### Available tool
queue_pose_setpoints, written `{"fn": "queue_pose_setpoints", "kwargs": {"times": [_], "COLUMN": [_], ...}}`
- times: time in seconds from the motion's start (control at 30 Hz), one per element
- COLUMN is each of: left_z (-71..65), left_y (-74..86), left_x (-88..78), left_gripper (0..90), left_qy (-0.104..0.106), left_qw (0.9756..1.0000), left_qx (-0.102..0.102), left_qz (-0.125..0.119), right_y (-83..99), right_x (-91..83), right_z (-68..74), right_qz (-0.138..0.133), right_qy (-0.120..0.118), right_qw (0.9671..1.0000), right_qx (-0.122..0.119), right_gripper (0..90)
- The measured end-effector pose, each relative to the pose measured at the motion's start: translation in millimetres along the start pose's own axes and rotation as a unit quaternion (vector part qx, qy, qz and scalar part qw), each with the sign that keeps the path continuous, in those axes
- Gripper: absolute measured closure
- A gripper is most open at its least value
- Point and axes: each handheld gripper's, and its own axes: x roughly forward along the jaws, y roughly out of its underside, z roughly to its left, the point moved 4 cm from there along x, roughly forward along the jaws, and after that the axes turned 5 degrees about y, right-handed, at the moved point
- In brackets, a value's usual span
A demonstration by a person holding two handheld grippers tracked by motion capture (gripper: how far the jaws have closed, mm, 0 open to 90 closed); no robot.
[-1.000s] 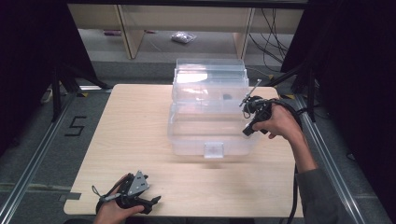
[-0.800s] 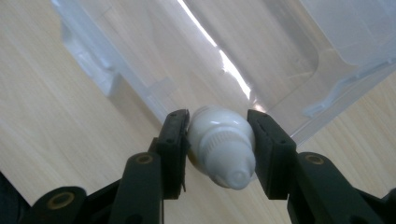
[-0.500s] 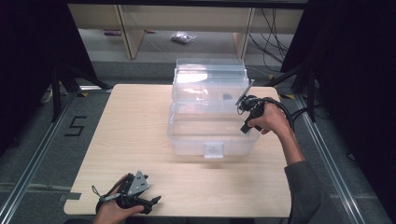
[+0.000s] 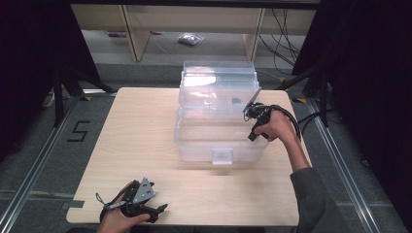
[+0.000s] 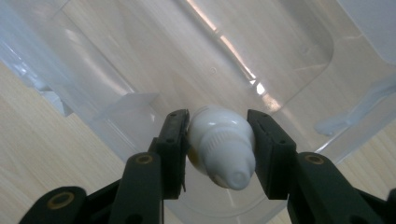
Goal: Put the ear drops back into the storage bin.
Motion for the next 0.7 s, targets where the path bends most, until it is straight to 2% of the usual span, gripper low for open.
{"fn": "queue_pose_setpoints", "kwargs": {"times": [0.03,0.1,0.13,0.2,0.23,0.27,0.3,0.33,0.37,0.47,0.5,0.53,0.6,0.63,0.67,0.7], "left_z": [1.8,1.3,1.5,1.3,2.4,3.1,1.5,2.5,2.4,0.6,0.5,0.6,0.3,0.3,1.0,0.4], "left_y": [0.5,0.4,0.5,0.0,0.1,0.3,0.0,0.1,0.1,-0.3,-0.2,-0.3,-0.5,-0.4,-0.1,-0.3], "left_x": [-1.1,-0.8,-1.2,-0.9,-0.7,-1.9,-1.2,-0.6,-0.7,-0.3,-0.2,-0.2,-0.1,-0.2,-1.1,-0.2], "left_gripper": [15.9,16.0,16.0,16.0,16.0,16.0,16.0,16.0,16.0,15.9,16.0,16.0,15.9,16.0,15.9,16.0], "left_qy": [-0.002,-0.002,-0.001,0.000,-0.004,-0.002,0.001,-0.005,-0.005,0.001,0.001,0.001,0.001,0.001,0.002,0.001], "left_qw": [0.9999,1.0000,0.9999,0.9999,0.9998,0.9996,0.9999,0.9998,0.9998,1.0000,1.0000,1.0000,1.0000,1.0000,0.9999,1.0000], "left_qx": [0.011,0.006,0.010,0.012,0.015,0.022,0.014,0.016,0.016,0.007,0.007,0.008,0.006,0.006,0.012,0.007], "left_qz": [0.011,0.007,0.011,0.006,0.008,0.016,0.008,0.009,0.009,0.001,0.001,0.001,-0.001,-0.001,0.005,0.000], "right_y": [-0.4,0.2,0.0,-1.6,-1.6,-1.9,-2.4,-2.2,-2.6,-3.7,-3.7,-4.6,-5.8,-5.5,-6.3,-6.8], "right_x": [0.5,5.3,6.4,9.3,10.5,12.0,14.0,17.2,17.3,20.7,23.4,22.3,24.0,27.0,27.1,27.8], "right_z": [0.3,-1.8,-1.7,-3.4,-0.9,-1.2,-0.8,-3.3,-0.4,-0.9,-2.7,-0.7,0.4,-2.4,-0.5,0.8], "right_qz": [0.006,0.004,0.008,0.008,0.014,0.018,0.016,0.012,0.023,0.032,0.024,0.035,0.035,0.028,0.036,0.037], "right_qy": [-0.003,0.002,0.001,0.000,-0.002,0.001,0.000,0.001,0.000,0.003,0.003,0.005,0.001,0.000,0.003,-0.001], "right_qw": [1.0000,1.0000,0.9999,1.0000,0.9997,0.9996,0.9996,0.9999,0.9994,0.9991,0.9996,0.9990,0.9989,0.9995,0.9990,0.9987], "right_qx": [0.006,0.005,0.011,0.003,0.022,0.021,0.021,0.009,0.026,0.028,0.016,0.029,0.032,0.016,0.027,0.033], "right_gripper": [60.1,60.1,60.1,60.1,60.1,60.1,60.1,60.0,60.1,60.1,60.1,60.1,60.1,60.1,60.0,60.1]}}
